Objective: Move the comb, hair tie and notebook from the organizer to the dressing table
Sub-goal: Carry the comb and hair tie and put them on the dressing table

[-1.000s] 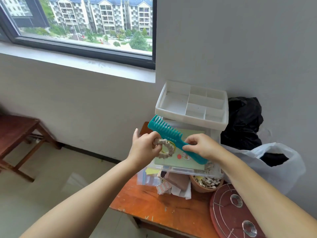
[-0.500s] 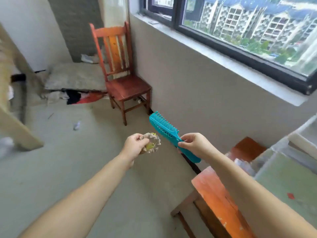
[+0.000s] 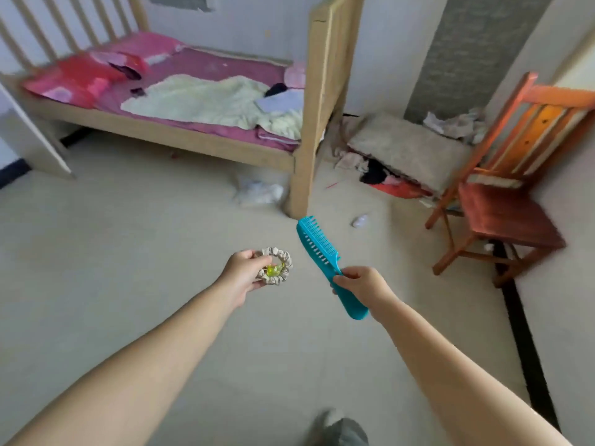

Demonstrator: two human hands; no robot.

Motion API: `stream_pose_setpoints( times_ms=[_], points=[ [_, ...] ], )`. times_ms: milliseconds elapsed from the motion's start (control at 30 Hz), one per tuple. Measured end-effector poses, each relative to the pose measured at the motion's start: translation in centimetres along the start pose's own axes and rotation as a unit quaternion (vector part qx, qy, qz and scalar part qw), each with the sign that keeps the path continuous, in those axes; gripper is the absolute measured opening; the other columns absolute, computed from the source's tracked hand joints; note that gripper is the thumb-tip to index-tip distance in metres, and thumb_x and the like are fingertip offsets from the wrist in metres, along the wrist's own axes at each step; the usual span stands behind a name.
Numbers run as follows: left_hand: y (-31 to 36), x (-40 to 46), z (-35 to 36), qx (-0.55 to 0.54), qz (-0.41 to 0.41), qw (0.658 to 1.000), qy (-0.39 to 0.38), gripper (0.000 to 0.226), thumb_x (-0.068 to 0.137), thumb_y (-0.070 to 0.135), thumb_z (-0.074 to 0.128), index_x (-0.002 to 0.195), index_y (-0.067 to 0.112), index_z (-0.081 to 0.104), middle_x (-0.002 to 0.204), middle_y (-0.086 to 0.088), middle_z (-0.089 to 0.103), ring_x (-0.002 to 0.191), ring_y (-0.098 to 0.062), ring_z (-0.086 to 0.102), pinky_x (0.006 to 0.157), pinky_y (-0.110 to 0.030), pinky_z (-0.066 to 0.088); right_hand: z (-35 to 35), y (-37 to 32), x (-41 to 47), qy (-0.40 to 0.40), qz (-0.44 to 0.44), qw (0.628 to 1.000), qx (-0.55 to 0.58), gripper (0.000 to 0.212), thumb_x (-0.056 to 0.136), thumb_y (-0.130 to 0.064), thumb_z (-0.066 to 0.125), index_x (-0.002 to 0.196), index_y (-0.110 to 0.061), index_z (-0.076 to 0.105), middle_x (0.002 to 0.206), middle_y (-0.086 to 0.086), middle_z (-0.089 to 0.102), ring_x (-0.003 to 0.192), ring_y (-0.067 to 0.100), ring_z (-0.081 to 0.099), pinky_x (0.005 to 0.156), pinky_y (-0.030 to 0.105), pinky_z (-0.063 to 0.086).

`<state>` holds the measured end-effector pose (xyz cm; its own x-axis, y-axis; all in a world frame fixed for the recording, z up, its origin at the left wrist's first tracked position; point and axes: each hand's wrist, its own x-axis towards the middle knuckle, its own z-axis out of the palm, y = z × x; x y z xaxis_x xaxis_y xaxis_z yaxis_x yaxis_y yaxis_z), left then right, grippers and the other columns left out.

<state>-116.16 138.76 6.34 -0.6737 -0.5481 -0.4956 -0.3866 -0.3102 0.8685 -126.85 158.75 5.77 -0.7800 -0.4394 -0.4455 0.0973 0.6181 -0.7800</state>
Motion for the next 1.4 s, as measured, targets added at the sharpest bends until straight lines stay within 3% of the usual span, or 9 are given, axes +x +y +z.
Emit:
stream_pose_setpoints(
  times_ms=[133,300,533,700,833,1033,1167,1333,1400],
  points=[
    [0.7,3.9,-9.2,-0.036,-0.013,0.995,0.091,0.013,0.084,0.009,0.06,0.074,0.016,0.057,0.074,-0.003,0.064,0.065,-0.014,0.06,0.067,-0.029,0.05,8.3,-6.6,6.7,-0.083,-0.037,0.995,-0.042,0.015,0.084,-0.016,0.06,0.091,-0.01,0.072,0.073,0.002,0.069,0.06,0.012,0.057,0.057,0.022,0.042],
    [3.2,11.0,-19.1,-0.07,-0.024,0.982,0.176,0.017,0.081,0.011,0.065,0.068,0.015,0.056,0.073,-0.005,0.063,0.065,-0.014,0.06,0.06,-0.027,0.051,17.9,-15.1,15.9,-0.15,-0.077,0.982,-0.09,0.016,0.084,-0.016,0.061,0.092,-0.008,0.072,0.088,0.017,0.07,0.071,0.02,0.054,0.06,0.027,0.039],
    [9.8,20.5,-33.5,-0.135,-0.04,0.944,0.299,0.019,0.08,0.009,0.065,0.066,0.012,0.053,0.075,-0.008,0.057,0.066,-0.014,0.056,0.056,-0.025,0.049,30.7,-29.9,28.3,-0.23,-0.15,0.944,-0.181,0.013,0.084,-0.025,0.06,0.091,-0.021,0.07,0.073,-0.001,0.057,0.061,0.011,0.047,0.054,0.023,0.035],
    [11.6,25.2,-44.5,-0.195,-0.051,0.897,0.394,0.009,0.084,0.007,0.061,0.076,0.008,0.056,0.096,-0.015,0.054,0.088,-0.022,0.055,0.068,-0.032,0.053,41.6,-39.6,33.9,-0.292,-0.181,0.915,-0.209,0.011,0.083,-0.022,0.061,0.088,-0.018,0.07,0.071,0.0,0.055,0.058,0.012,0.045,0.053,0.024,0.033],
    [13.0,30.1,-53.7,-0.209,-0.042,0.883,0.418,0.009,0.085,0.01,0.059,0.091,0.004,0.058,0.104,-0.017,0.057,0.095,-0.025,0.057,0.071,-0.032,0.053,51.7,-47.1,38.6,-0.325,-0.228,0.89,-0.223,0.017,0.084,-0.023,0.059,0.095,-0.017,0.071,0.076,-0.001,0.057,0.064,0.011,0.048,0.058,0.025,0.037],
    [18.3,38.9,-68.0,-0.219,-0.046,0.878,0.423,0.013,0.085,0.009,0.06,0.095,0.002,0.058,0.106,-0.019,0.058,0.098,-0.028,0.058,0.078,-0.035,0.051,64.8,-58.3,45.2,-0.325,-0.245,0.882,-0.237,0.023,0.086,-0.026,0.055,0.101,-0.017,0.069,0.085,-0.002,0.059,0.068,0.009,0.048,0.064,0.026,0.038],
    [23.1,44.2,-76.3,-0.2,-0.055,0.884,0.42,0.011,0.086,0.01,0.059,0.095,0.005,0.058,0.106,-0.017,0.059,0.096,-0.027,0.057,0.076,-0.034,0.051,71.1,-65.4,49.7,-0.311,-0.235,0.89,-0.235,0.022,0.086,-0.027,0.056,0.097,-0.015,0.07,0.084,0.003,0.061,0.065,0.01,0.048,0.071,0.029,0.039],
    [27.0,52.1,-87.1,-0.189,-0.027,0.894,0.406,0.011,0.087,0.013,0.058,0.096,0.006,0.057,0.098,-0.012,0.057,0.079,-0.017,0.058,0.068,-0.029,0.052,80.3,-73.7,57.2,-0.306,-0.237,0.888,-0.249,0.025,0.087,-0.028,0.054,0.103,-0.016,0.069,0.087,0.001,0.061,0.066,0.009,0.047,0.073,0.028,0.038],
    [28.3,55.9,-91.9,-0.205,-0.031,0.884,0.419,0.008,0.087,0.012,0.058,0.094,0.007,0.057,0.098,-0.012,0.057,0.082,-0.019,0.057,0.07,-0.03,0.053,84.9,-77.2,60.3,-0.31,-0.242,0.885,-0.249,0.027,0.088,-0.029,0.053,0.106,-0.016,0.068,0.086,-0.003,0.059,0.069,0.01,0.048,0.074,0.028,0.036]
  ],
)
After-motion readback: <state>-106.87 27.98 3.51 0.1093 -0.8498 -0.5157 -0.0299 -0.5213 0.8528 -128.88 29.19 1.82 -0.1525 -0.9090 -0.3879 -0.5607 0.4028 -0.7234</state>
